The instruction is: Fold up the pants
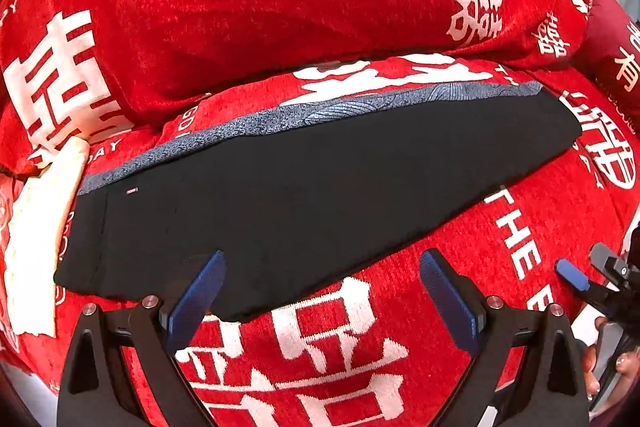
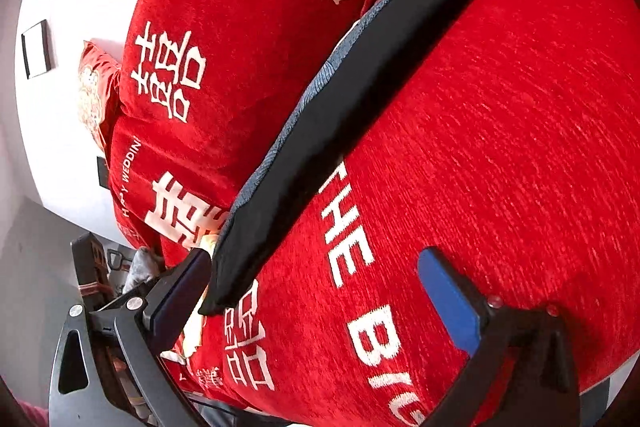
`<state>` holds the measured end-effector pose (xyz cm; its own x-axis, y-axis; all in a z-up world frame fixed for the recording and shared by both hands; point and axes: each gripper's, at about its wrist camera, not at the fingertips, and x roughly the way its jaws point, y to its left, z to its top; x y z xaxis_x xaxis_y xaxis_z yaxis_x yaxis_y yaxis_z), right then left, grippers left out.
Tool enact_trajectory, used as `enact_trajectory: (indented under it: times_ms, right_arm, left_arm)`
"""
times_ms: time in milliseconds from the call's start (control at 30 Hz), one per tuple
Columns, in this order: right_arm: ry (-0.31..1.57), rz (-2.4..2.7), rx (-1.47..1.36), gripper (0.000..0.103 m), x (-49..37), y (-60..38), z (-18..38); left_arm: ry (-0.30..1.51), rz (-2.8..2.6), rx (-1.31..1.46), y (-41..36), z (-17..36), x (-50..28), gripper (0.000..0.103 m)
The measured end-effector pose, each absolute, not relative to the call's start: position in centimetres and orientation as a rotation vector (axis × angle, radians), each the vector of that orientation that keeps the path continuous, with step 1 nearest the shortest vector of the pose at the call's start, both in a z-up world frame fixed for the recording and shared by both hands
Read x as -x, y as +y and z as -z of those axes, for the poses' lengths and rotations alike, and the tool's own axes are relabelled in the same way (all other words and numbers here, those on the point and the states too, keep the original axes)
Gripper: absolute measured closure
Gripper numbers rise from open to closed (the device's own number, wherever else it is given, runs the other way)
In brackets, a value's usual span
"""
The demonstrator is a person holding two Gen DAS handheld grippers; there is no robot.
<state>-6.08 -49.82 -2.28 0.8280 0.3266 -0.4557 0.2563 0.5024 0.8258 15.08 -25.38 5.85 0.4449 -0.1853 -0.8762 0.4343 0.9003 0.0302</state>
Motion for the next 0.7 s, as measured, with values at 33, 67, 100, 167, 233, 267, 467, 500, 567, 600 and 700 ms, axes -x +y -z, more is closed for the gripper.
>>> enact_trajectory:
  times_ms: [33,67,100,167,233,267,467,500,567,600,700]
  right_arm:
    - [0.626,-0.048,-1.065,0.000,6.1,-49.8,2.3]
    - [0.624,-0.050,-1.070,0.000,6.2,-49.9,2.4]
    - [0.625,-0.052,-1.070,0.000,6.2,-49.9,2.4]
    - [0.631,-0.057,-1.066,0.001,6.1,-49.9,2.4]
    - [0.646,-0.066,-1.063,0.001,6.0,-50.0,2.3]
    - [0.653,-0.072,-1.065,0.001,5.9,-50.1,2.2]
    - [0.632,-0.044,-1.059,0.000,6.6,-51.1,0.8]
    - [0.627,-0.031,-1.055,0.000,6.6,-51.6,0.3]
    - [0.609,-0.012,-1.043,0.000,6.8,-53.1,-0.9]
    - [0.599,0.004,-1.032,0.000,6.9,-54.0,-1.6]
    - [0.578,0.047,-1.024,0.000,6.4,-56.9,-2.8]
  left_arm:
    - [1.043,0.389,-0.266,-25.4,-5.9,-15.1,0.005]
    - [1.041,0.387,-0.271,-25.4,-5.9,-15.1,0.005]
    - [1.039,0.387,-0.276,-25.4,-5.9,-15.1,0.005]
    - [1.033,0.385,-0.280,-25.4,-6.0,-15.2,0.005]
    - [1.031,0.386,-0.277,-25.4,-6.2,-15.4,0.005]
    - [1.030,0.386,-0.278,-25.5,-6.3,-15.6,0.005]
    - [1.025,0.376,-0.259,-26.0,-7.0,-16.7,0.005]
    - [1.025,0.378,-0.256,-26.2,-7.1,-16.8,0.005]
    - [1.017,0.386,-0.256,-26.9,-7.3,-17.1,0.005]
    - [1.012,0.388,-0.260,-27.2,-7.3,-17.2,0.005]
    - [1.000,0.404,-0.277,-28.9,-7.3,-17.7,0.005]
